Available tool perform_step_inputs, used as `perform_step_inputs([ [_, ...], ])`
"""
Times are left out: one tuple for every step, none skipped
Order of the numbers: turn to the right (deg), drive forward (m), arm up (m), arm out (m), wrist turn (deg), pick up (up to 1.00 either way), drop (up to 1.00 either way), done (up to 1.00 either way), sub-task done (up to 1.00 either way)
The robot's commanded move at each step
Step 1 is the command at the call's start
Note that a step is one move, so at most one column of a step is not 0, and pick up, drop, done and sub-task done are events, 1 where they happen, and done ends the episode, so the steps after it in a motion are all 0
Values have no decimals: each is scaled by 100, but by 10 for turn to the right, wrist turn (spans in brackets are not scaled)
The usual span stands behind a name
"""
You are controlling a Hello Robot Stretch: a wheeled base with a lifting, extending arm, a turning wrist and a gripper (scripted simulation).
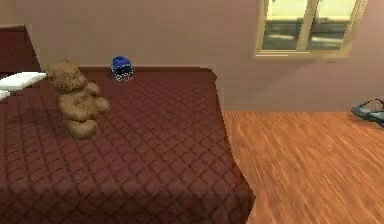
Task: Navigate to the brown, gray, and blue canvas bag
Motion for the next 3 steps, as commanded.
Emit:
perform_step_inputs([
  [450,0,0,0,0,0,0,0,0],
  [180,0,0,0,0,0,0,0,0],
  [0,30,0,0,0,0,0,0,0],
])
